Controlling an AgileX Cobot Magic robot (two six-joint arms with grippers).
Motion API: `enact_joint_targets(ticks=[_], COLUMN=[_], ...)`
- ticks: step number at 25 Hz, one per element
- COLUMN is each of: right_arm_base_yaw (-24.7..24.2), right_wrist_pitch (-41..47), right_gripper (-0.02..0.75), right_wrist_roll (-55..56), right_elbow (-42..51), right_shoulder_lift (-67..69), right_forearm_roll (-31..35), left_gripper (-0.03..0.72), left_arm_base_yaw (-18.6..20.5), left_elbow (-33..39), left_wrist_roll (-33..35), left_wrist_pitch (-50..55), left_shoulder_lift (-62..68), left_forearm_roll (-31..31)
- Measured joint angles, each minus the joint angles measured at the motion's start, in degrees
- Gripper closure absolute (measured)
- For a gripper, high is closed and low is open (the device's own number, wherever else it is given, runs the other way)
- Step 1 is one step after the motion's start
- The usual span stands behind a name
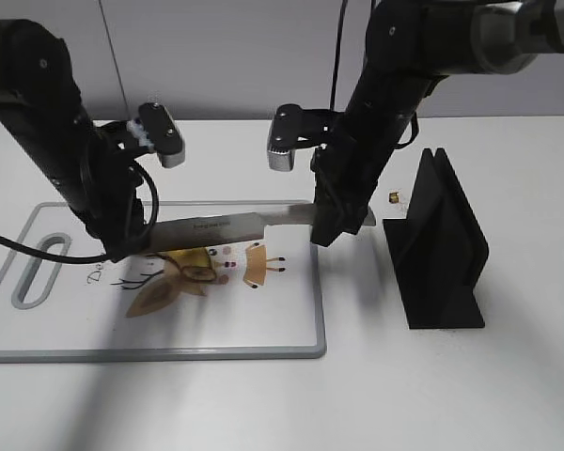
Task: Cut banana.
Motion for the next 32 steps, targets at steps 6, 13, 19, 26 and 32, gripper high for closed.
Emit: enact_joint_targets(ticks=[6,13,19,26,32], right_arm_base_yaw=[-0.06,-0.12,-0.25,0.10,-0.18], right_wrist_pitch=[-0.41,-0.36,-0.76,-2.52,-1.64], right_gripper=[0.538,0.537,0.530,0.524,0.521], right_wrist_roll=[0.00,-0.04,-0.18,-0.77,-0.79], right_elbow=[0.00,-0.06,-0.30,-0.30,-0.51], right_shoulder_lift=[0.11,1.14,3.40,4.88,6.40], right_forearm_roll=[-0.78,-0.46,1.40,1.29,1.98], left_gripper=[0.653,0.653,0.653,0.653,0.653], left_arm_base_yaw=[-0.07,-0.07,-0.07,-0.25,-0.25], left_elbow=[-0.17,-0.17,2.27,8.69,8.62], left_wrist_roll=[0.00,-0.05,-0.20,-0.40,-0.35], left_wrist_pitch=[-0.80,-0.78,-3.16,-12.75,-12.16], left_shoulder_lift=[1.28,1.28,1.28,1.23,2.01], left_forearm_roll=[-0.84,-0.59,0.70,0.27,-0.21])
